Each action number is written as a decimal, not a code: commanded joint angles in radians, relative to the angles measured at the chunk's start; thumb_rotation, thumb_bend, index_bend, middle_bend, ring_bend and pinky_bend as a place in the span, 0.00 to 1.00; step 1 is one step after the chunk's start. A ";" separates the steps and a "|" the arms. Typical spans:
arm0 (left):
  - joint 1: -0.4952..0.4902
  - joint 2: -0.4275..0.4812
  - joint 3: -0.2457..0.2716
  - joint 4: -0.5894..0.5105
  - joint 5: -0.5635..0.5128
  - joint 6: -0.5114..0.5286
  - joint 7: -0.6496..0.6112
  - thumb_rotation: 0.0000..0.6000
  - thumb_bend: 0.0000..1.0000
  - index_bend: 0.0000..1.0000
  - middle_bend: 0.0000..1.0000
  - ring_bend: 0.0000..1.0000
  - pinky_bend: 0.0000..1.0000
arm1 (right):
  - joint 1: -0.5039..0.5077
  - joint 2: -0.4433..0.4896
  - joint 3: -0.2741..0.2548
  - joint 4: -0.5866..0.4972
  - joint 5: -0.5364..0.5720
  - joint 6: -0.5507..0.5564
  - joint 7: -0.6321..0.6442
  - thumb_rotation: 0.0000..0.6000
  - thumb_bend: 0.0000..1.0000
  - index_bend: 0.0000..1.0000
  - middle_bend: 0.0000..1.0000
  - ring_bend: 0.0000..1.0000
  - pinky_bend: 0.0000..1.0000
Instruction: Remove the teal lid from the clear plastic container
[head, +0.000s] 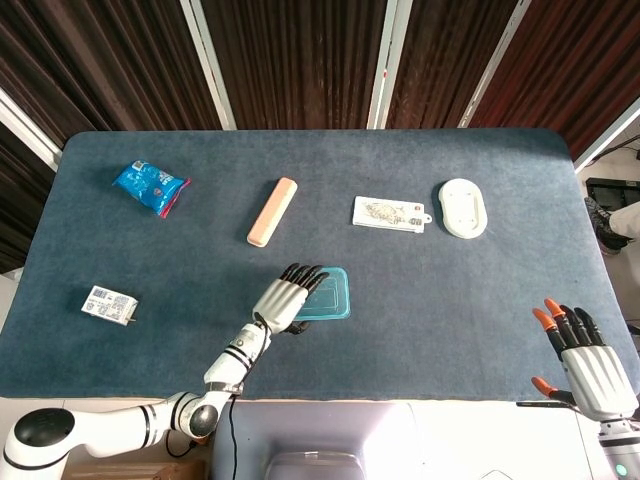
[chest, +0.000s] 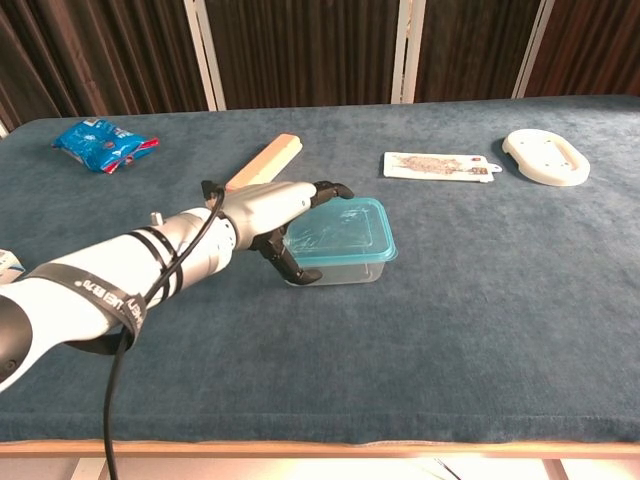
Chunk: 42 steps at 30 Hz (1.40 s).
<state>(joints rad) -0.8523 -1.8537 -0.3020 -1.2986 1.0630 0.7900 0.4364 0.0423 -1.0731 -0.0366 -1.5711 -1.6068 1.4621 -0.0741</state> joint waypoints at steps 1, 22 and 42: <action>-0.020 0.020 0.000 -0.015 -0.046 -0.017 0.022 1.00 0.29 0.00 0.00 0.00 0.00 | 0.000 0.000 0.000 0.000 0.000 -0.001 -0.001 1.00 0.06 0.00 0.00 0.00 0.00; -0.114 0.095 0.040 -0.033 -0.251 -0.071 0.029 1.00 0.28 0.00 0.00 0.03 0.18 | 0.008 -0.008 -0.005 0.000 -0.012 -0.014 -0.015 1.00 0.06 0.00 0.00 0.00 0.00; -0.060 0.139 0.166 -0.164 -0.079 0.073 0.013 1.00 0.29 0.00 0.33 0.39 0.42 | 0.253 -0.104 0.043 0.035 -0.172 -0.189 0.060 1.00 0.09 0.04 0.00 0.00 0.00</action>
<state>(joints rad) -0.9167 -1.7180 -0.1418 -1.4544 0.9786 0.8571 0.4453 0.2620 -1.1542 -0.0035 -1.5468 -1.7575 1.3022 -0.0336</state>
